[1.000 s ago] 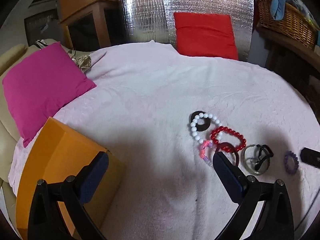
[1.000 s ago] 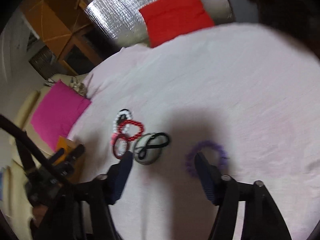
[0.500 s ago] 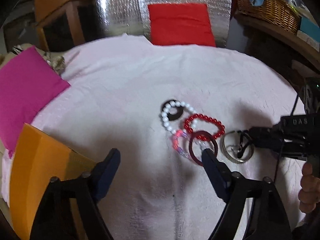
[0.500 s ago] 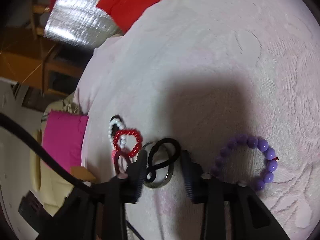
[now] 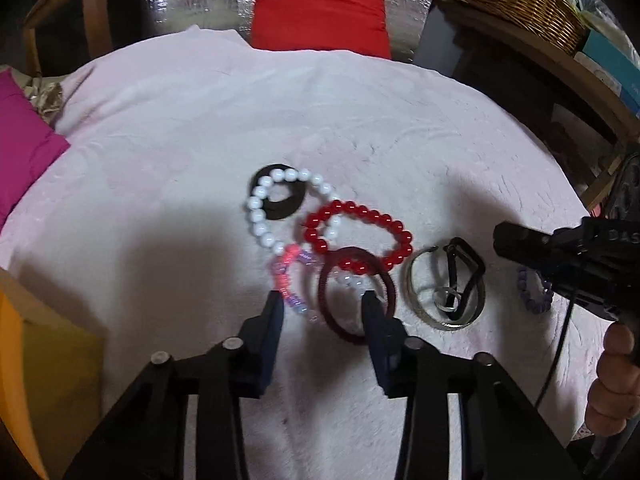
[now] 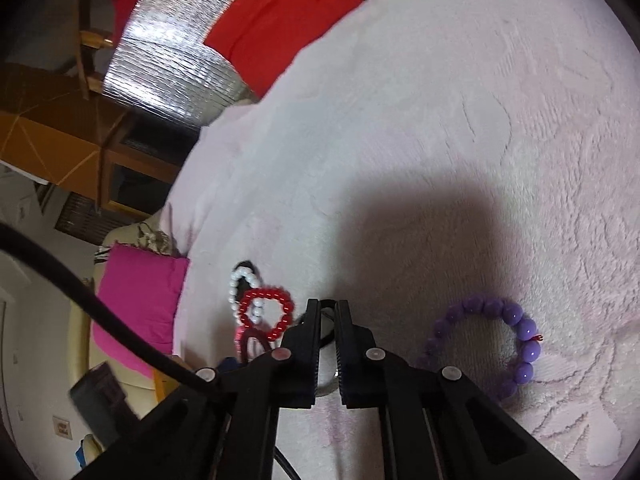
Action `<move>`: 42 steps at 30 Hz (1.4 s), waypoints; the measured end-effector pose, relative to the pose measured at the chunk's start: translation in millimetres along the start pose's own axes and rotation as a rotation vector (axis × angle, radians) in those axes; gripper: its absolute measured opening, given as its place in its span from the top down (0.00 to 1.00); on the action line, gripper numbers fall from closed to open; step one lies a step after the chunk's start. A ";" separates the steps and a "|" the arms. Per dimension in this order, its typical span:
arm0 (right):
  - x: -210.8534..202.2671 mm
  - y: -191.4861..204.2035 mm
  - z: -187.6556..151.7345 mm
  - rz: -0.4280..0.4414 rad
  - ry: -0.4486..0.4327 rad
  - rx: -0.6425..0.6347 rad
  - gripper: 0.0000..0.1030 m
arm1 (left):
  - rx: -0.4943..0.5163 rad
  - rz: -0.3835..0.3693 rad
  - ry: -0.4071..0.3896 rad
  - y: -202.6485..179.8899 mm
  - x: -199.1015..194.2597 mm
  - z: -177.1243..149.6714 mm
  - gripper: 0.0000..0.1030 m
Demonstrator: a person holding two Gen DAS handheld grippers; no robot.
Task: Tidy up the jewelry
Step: 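Grasp the dark maroon ring with the left tool while the right tool grasps the black cord bracelet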
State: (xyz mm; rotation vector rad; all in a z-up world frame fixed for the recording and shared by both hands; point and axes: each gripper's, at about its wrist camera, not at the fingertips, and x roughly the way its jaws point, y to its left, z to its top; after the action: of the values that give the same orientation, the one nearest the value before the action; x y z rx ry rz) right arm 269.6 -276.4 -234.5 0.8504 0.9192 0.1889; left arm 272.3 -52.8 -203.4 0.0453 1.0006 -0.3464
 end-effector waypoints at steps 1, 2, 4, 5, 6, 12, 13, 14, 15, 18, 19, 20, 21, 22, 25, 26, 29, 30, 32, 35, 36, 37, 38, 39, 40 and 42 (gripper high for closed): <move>-2.9 -0.1 0.3 0.010 -0.006 -0.003 0.92 | 0.001 -0.007 0.005 0.4 1.1 0.1 0.74; -5.4 -0.1 0.7 0.022 -0.015 -0.004 0.92 | -0.001 -0.014 0.011 0.2 2.7 0.5 0.76; -9.1 0.4 0.8 0.033 -0.022 -0.006 0.92 | -0.009 -0.015 0.016 0.6 5.4 1.1 0.83; -9.8 -0.5 2.0 0.024 -0.013 -0.002 0.92 | -0.012 -0.018 0.018 0.7 6.1 1.4 0.86; -9.5 -2.4 2.5 0.013 0.001 0.008 0.90 | -0.017 -0.028 0.020 0.7 6.5 1.6 0.90; -2.3 -7.9 4.8 0.019 0.055 0.054 0.64 | 0.018 -0.065 0.004 -11.6 2.2 2.5 0.92; -0.2 -5.0 3.9 0.014 0.060 0.045 0.61 | 0.023 -0.069 0.003 -13.0 1.1 1.8 0.92; 1.9 -3.1 2.6 0.009 0.062 0.037 0.61 | 0.026 -0.072 0.003 -13.6 0.4 1.2 0.92; 5.1 -0.4 1.1 -0.006 0.065 0.025 0.61 | 0.027 -0.077 0.003 -13.7 -0.3 0.3 0.92; 18.7 1.8 -2.1 -0.031 0.090 0.018 0.61 | 0.035 -0.081 0.002 -14.1 -2.6 -2.4 0.92; 22.7 2.5 -2.3 -0.031 0.090 0.019 0.62 | 0.038 -0.082 0.003 -14.3 -3.3 -3.2 0.92; 24.1 3.0 -2.1 -0.036 0.082 0.016 0.63 | 0.040 -0.083 0.004 -14.2 -2.5 -2.9 0.92; 25.6 4.2 -2.2 -0.040 0.078 0.014 0.69 | 0.042 -0.084 0.005 -14.0 -2.1 -3.3 0.92; 27.5 4.9 -2.4 -0.045 0.075 0.016 0.74 | 0.042 -0.085 0.006 -12.8 -1.2 -3.9 0.92; 33.8 3.0 -0.8 -0.065 0.062 0.024 0.89 | 0.036 -0.092 0.006 -9.2 -4.0 -5.4 0.93; 34.6 3.1 -0.1 -0.061 0.058 0.018 0.91 | 0.036 -0.094 0.003 -8.5 -5.2 -5.3 0.93; 30.7 4.2 0.5 -0.032 0.046 0.012 0.93 | 0.029 -0.100 -0.009 -5.3 -9.4 -5.2 0.93; 27.2 6.2 0.9 -0.023 0.036 0.000 0.94 | 0.026 -0.103 -0.015 -4.2 -11.9 -5.0 0.93; 20.1 11.5 1.4 0.001 0.016 -0.027 0.94 | 0.026 -0.104 -0.030 -4.8 -17.4 -4.6 0.93; 11.7 17.7 1.6 0.039 -0.003 -0.041 0.94 | 0.016 -0.111 -0.044 -4.2 -26.1 -4.7 0.93; 9.2 18.7 0.9 0.046 -0.005 -0.045 0.94 | 0.016 -0.112 -0.055 -3.9 -30.3 -4.7 0.93; 6.3 21.6 -0.2 0.054 -0.009 -0.055 0.94 | 0.021 -0.108 -0.074 -3.8 -37.6 -5.2 0.93; 3.6 24.4 -1.8 0.061 -0.015 -0.066 0.94 | 0.022 -0.107 -0.087 -2.7 -43.4 -5.9 0.93; 1.7 27.2 -3.1 0.068 -0.021 -0.077 0.94 | 0.022 -0.110 -0.102 -1.8 -50.2 -7.2 0.93; -0.2 31.1 -4.6 0.074 -0.025 -0.091 0.94 | 0.021 -0.112 -0.111 -0.6 -54.2 -8.3 0.93; -3.8 34.3 -7.4 0.064 -0.025 -0.107 0.94 | 0.018 -0.102 -0.124 3.4 -62.6 -12.8 0.93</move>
State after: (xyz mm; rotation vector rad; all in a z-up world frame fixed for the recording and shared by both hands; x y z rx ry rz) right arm 268.5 -251.1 -209.9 0.7814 0.8515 0.2798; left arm 232.2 -30.6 -158.8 -0.0112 0.8785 -0.4457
